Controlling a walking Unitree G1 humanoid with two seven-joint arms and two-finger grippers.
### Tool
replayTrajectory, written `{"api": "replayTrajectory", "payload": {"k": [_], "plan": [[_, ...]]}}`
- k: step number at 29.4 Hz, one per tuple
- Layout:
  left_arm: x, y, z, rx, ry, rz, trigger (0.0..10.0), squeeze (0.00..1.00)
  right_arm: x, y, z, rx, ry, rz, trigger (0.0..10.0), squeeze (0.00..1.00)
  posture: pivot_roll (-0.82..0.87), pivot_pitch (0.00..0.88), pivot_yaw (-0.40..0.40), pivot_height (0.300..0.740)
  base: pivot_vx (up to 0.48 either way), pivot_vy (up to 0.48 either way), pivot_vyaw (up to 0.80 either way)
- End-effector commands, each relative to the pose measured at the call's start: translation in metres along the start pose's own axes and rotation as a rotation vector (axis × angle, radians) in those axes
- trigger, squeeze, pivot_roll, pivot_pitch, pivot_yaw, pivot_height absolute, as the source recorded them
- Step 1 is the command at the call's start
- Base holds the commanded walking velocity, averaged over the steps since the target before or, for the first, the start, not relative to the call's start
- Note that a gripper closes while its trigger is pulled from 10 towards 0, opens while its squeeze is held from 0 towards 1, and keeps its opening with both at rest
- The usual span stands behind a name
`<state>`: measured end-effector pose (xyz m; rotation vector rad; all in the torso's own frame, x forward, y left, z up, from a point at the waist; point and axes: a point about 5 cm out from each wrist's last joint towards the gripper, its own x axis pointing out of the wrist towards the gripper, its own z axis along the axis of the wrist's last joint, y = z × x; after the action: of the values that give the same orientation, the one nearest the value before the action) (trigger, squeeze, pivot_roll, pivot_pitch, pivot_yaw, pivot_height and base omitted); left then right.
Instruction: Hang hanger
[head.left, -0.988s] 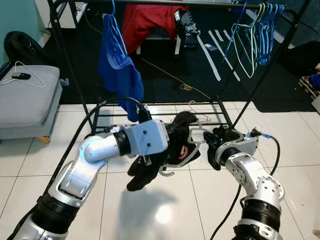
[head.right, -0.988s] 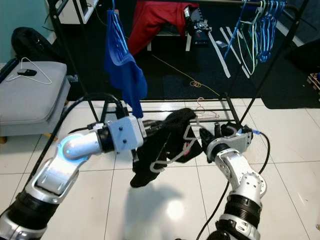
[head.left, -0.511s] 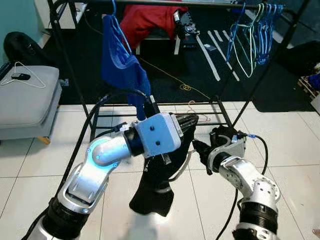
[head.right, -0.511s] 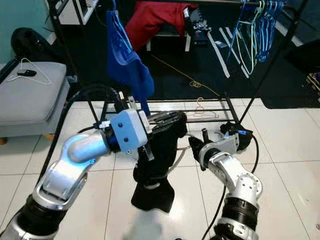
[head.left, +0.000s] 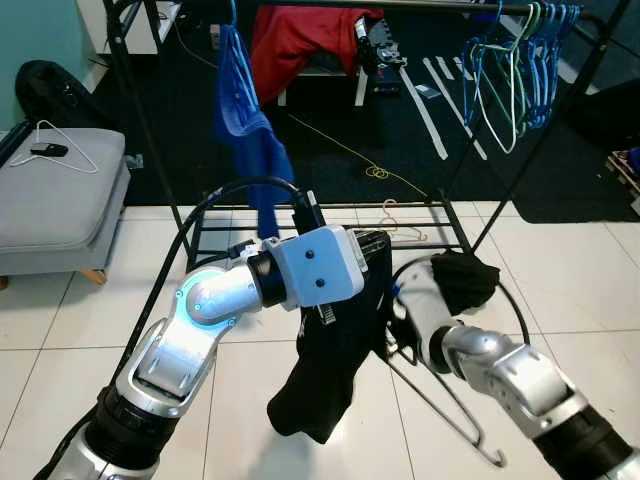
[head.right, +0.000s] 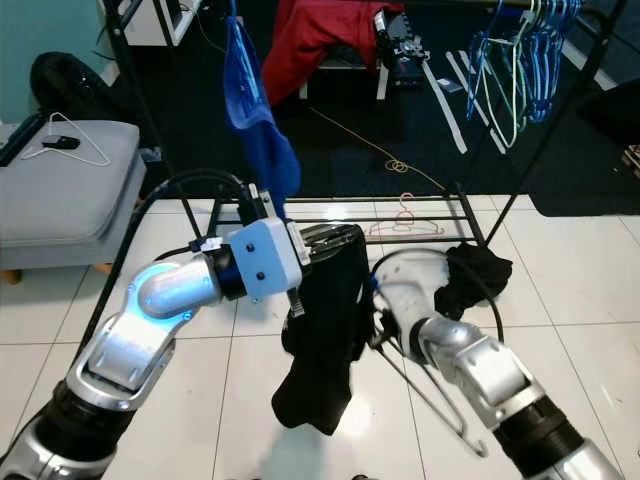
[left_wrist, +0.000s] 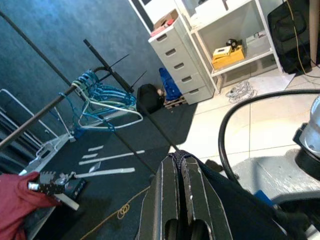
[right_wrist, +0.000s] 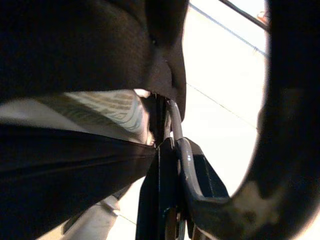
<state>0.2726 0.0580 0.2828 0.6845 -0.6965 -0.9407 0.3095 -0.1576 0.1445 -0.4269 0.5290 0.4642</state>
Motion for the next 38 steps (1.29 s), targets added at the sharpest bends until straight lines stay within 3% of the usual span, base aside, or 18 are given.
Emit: {"api": "replayTrajectory", "payload": {"k": [1,2,6,14,15,16,18,19,20,22,23,24,29,34,35,38], "plan": [[0.003,0.004,0.013,0.044,-0.060,0.006,10.0,0.00,-0.001,0.007,-0.010,0.083,0.043,0.058,10.0,0.00,-0.04,0.262,-0.024,0.740,0.000,0.000,0.00],[0.003,0.004,0.013,0.044,-0.060,0.006,10.0,0.00,-0.001,0.007,-0.010,0.083,0.043,0.058,10.0,0.00,-0.04,0.262,-0.024,0.740,0.000,0.000,0.00],[0.004,0.003,0.016,0.046,-0.075,0.005,10.0,0.00,-0.001,0.011,-0.012,0.247,0.044,0.135,10.0,0.00,-0.03,0.262,-0.026,0.740,0.000,0.000,0.00],[0.005,0.004,0.019,0.019,-0.091,0.005,10.0,0.00,0.000,0.010,-0.018,0.223,0.048,0.177,10.0,0.00,-0.03,0.262,-0.024,0.740,0.000,0.000,0.00],[0.006,0.005,0.021,-0.001,-0.098,0.012,10.0,0.00,0.000,0.006,-0.021,0.215,0.050,0.180,10.0,0.00,-0.03,0.262,-0.024,0.740,0.000,0.000,0.00],[0.008,0.011,0.026,-0.080,-0.134,0.056,10.0,0.00,-0.002,0.004,-0.028,0.183,0.087,0.217,10.0,0.00,-0.03,0.263,-0.023,0.740,0.000,0.000,0.00],[0.008,0.011,0.026,-0.080,-0.134,0.056,10.0,0.00,-0.002,0.004,-0.028,0.183,0.087,0.217,10.0,0.00,-0.03,0.263,-0.023,0.740,0.000,0.000,0.00],[0.009,0.015,0.030,-0.136,-0.161,0.084,10.0,0.00,-0.004,0.003,-0.032,0.167,0.115,0.244,10.0,0.00,-0.03,0.263,-0.023,0.740,0.000,0.000,0.00],[0.009,0.015,0.030,-0.136,-0.161,0.084,10.0,0.00,-0.004,0.003,-0.032,0.167,0.115,0.244,10.0,0.00,-0.03,0.263,-0.023,0.740,0.000,0.000,0.00],[0.012,0.025,0.048,-0.302,-0.281,0.113,10.0,0.00,-0.006,0.001,-0.046,0.172,0.174,0.262,10.0,0.00,-0.02,0.263,-0.024,0.740,0.000,0.000,0.00],[0.012,0.025,0.048,-0.302,-0.281,0.113,10.0,0.00,-0.006,0.001,-0.046,0.172,0.174,0.262,10.0,0.00,-0.02,0.263,-0.024,0.740,0.000,0.000,0.00],[0.012,0.033,0.053,-0.357,-0.321,0.153,10.0,0.00,-0.006,0.003,-0.048,0.215,0.165,0.281,10.0,0.00,-0.02,0.264,-0.023,0.740,0.000,0.000,0.00],[0.011,0.039,0.049,-0.342,-0.293,0.194,10.0,0.00,-0.007,0.007,-0.045,0.238,0.141,0.310,10.0,0.00,-0.02,0.263,-0.020,0.740,0.000,0.000,0.00],[0.003,0.042,0.030,-0.236,-0.158,0.223,10.0,0.00,-0.008,0.010,-0.037,0.279,0.048,0.351,10.0,0.00,-0.02,0.262,-0.015,0.740,0.000,0.000,0.00],[0.001,0.040,0.028,-0.244,-0.155,0.217,10.0,0.00,-0.005,0.002,-0.035,0.313,0.010,0.283,10.0,0.00,-0.02,0.262,-0.015,0.740,0.000,0.000,0.00],[0.000,0.028,0.033,-0.337,-0.202,0.104,10.0,0.00,0.002,-0.022,-0.021,0.573,-0.151,0.139,10.0,0.00,-0.02,0.260,-0.016,0.740,0.000,0.000,0.00]]}}
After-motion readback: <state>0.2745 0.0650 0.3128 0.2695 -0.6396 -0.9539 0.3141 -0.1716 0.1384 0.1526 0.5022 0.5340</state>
